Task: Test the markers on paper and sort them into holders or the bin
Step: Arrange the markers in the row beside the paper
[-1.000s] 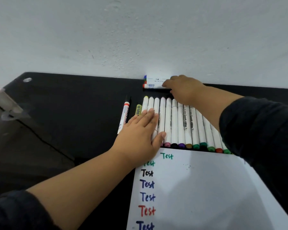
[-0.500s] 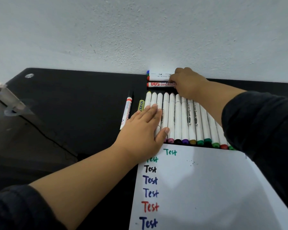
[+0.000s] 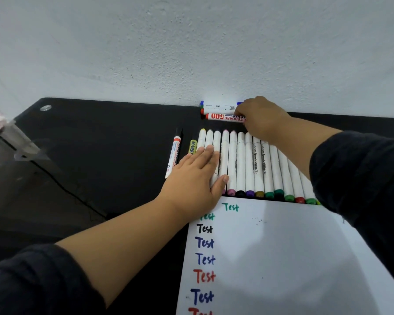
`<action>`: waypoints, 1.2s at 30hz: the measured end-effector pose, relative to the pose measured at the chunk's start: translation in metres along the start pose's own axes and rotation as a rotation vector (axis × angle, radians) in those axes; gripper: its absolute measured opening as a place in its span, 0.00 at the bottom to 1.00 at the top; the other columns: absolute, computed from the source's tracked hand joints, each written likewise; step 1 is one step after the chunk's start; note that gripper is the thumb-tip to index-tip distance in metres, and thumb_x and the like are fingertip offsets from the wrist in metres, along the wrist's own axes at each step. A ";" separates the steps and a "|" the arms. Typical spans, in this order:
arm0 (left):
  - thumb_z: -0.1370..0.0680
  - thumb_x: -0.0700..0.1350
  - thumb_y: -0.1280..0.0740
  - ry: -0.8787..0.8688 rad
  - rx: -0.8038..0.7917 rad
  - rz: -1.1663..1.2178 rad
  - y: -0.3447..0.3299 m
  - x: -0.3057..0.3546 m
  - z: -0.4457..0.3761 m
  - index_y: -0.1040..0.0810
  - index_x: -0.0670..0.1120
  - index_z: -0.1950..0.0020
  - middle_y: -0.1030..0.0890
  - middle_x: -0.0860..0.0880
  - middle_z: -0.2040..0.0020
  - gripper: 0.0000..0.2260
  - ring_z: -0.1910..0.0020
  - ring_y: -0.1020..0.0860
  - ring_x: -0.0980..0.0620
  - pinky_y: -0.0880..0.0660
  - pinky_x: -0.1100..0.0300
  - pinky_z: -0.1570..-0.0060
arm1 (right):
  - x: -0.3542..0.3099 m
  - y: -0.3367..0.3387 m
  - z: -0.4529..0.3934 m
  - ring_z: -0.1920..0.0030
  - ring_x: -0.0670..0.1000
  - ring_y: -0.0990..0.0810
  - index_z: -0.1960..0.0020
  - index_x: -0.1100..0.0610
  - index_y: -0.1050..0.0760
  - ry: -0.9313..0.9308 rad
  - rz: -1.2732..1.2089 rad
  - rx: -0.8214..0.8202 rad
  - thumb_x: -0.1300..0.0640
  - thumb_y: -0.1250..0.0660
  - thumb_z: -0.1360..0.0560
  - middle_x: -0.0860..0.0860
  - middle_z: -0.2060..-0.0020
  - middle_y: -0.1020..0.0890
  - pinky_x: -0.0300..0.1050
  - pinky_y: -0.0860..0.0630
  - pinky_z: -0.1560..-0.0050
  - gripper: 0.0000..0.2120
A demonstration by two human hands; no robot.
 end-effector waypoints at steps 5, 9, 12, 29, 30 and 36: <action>0.18 0.56 0.53 0.010 -0.035 -0.060 0.006 0.003 0.003 0.52 0.46 0.23 0.52 0.50 0.22 0.27 0.24 0.56 0.55 0.62 0.62 0.29 | -0.003 0.019 0.026 0.44 0.55 0.28 0.35 0.55 0.27 -0.028 -0.058 -0.071 0.64 0.40 0.24 0.54 0.42 0.25 0.47 0.27 0.45 0.18; 0.18 0.56 0.55 0.027 -0.069 -0.097 0.016 0.013 0.007 0.53 0.46 0.23 0.52 0.50 0.22 0.26 0.24 0.55 0.54 0.61 0.62 0.30 | -0.008 0.044 0.057 0.50 0.54 0.23 0.40 0.55 0.24 -0.096 -0.189 -0.172 0.61 0.35 0.26 0.53 0.46 0.23 0.48 0.23 0.52 0.15; 0.19 0.58 0.52 0.072 -0.072 0.087 0.025 0.031 0.021 0.47 0.48 0.23 0.45 0.51 0.23 0.26 0.25 0.48 0.54 0.49 0.60 0.29 | -0.011 0.064 0.079 0.54 0.52 0.20 0.44 0.57 0.24 -0.150 -0.358 -0.193 0.59 0.34 0.27 0.52 0.53 0.21 0.45 0.23 0.57 0.11; 0.26 0.53 0.30 0.554 -0.092 1.175 0.058 0.078 0.145 0.18 0.54 0.56 0.18 0.54 0.52 0.04 0.47 0.23 0.52 0.33 0.56 0.50 | -0.082 0.094 0.211 0.66 0.50 0.23 0.53 0.56 0.28 -0.300 -1.138 -0.125 0.58 0.39 0.22 0.54 0.63 0.21 0.41 0.32 0.67 0.03; 0.26 0.53 0.30 0.552 -0.096 1.160 0.058 0.079 0.151 0.18 0.54 0.57 0.18 0.54 0.53 0.04 0.48 0.23 0.52 0.32 0.57 0.52 | -0.085 0.093 0.219 0.65 0.49 0.23 0.51 0.56 0.27 -0.322 -1.124 -0.092 0.55 0.39 0.22 0.52 0.62 0.20 0.40 0.33 0.67 0.05; 0.24 0.50 0.31 0.565 -0.108 1.053 0.055 0.081 0.180 0.19 0.50 0.44 0.23 0.56 0.57 0.10 0.59 0.28 0.59 0.35 0.62 0.63 | -0.101 0.083 0.260 0.69 0.44 0.31 0.64 0.52 0.33 -0.438 -1.104 0.072 0.50 0.39 0.21 0.46 0.67 0.28 0.37 0.36 0.70 0.13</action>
Point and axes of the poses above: each hand's wrist, its own z-axis away from the middle knuckle, its own y-axis out of the back of the hand, x = y × z, the point moved 6 cm from there along -z, towards the middle knuckle
